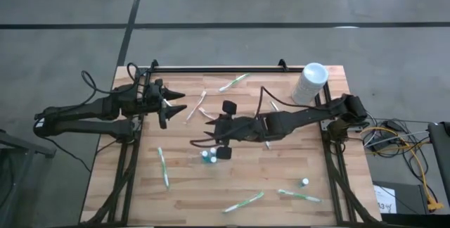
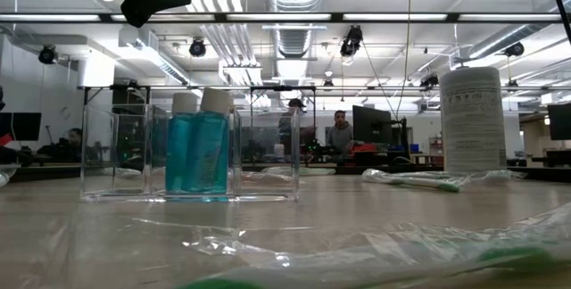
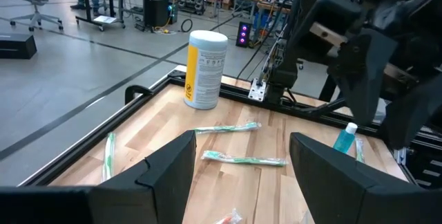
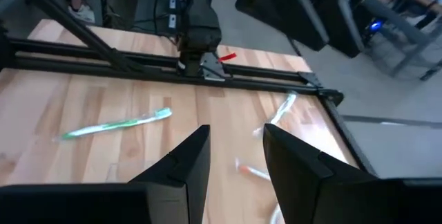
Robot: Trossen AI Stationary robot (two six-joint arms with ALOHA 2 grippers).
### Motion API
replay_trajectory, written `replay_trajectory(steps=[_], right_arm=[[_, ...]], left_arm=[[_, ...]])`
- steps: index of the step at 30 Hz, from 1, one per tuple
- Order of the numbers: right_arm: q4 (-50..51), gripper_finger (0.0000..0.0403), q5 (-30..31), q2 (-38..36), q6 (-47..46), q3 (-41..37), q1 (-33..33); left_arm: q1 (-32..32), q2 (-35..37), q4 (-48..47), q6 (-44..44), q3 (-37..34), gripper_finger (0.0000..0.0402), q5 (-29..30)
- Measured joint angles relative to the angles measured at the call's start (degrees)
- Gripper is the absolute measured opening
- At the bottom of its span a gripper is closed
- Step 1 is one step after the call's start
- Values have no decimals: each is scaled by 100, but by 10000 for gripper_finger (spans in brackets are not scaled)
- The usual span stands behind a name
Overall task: Pick & Place toothbrushing station
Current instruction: Put the blue mouthwash into the transparent organizer
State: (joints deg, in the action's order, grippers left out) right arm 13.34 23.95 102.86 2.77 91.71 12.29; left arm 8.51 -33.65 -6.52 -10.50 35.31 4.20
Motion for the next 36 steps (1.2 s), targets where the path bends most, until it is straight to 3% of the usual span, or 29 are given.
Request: replay_trajectory(steps=[8,20,30,36], right_arm=[[178,132,216,-437,75,-1,84],[533,132,-62,-1246,705,-3,22],[533,132,-998,-1757,731,-227,-396],[-73,132,-1103,-2056,621,-921,-509]], left_arm=[[-1,1,1,1,1,239,3],[-1,-2,0,0,2,239,27],[0,-31,2,0,0,239,23],[-1,-33,1,0,0,239,21]])
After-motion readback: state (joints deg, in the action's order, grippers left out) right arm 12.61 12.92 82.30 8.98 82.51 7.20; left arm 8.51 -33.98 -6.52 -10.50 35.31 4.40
